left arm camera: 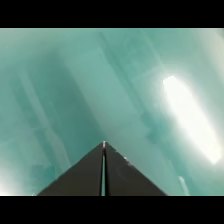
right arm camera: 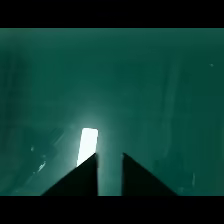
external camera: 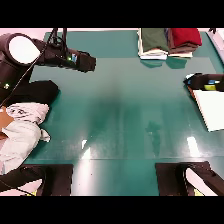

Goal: Fold the shirts.

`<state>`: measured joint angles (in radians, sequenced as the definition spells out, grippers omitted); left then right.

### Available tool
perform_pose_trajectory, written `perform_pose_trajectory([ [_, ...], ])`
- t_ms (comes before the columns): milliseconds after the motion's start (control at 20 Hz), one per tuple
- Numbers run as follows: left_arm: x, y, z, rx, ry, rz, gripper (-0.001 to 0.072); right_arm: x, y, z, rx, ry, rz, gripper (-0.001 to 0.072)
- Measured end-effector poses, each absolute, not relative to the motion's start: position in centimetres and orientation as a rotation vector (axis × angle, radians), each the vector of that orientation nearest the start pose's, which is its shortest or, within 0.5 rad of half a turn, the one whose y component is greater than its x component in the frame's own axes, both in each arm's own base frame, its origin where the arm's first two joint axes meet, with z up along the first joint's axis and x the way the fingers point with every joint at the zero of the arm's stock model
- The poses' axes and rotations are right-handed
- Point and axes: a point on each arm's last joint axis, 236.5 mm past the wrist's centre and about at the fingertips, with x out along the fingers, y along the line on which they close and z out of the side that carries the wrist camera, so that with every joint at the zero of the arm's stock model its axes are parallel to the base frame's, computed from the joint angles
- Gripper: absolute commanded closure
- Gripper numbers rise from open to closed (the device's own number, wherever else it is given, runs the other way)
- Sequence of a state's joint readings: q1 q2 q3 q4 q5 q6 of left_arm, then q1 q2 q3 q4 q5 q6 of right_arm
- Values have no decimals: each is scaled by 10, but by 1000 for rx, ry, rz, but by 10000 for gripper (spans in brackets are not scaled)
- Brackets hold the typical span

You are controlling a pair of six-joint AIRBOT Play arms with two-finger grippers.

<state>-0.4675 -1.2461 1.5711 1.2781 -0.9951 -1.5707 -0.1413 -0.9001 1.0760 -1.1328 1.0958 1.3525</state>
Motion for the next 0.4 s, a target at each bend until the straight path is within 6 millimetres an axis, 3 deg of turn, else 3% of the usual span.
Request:
perform_pose_trajectory([
  [200,404,-266,231,-88,674,-628,683,353,85,141,119,853,345,695],
  [400,408,-267,237,-98,643,-625,683,350,100,141,83,852,383,695],
])
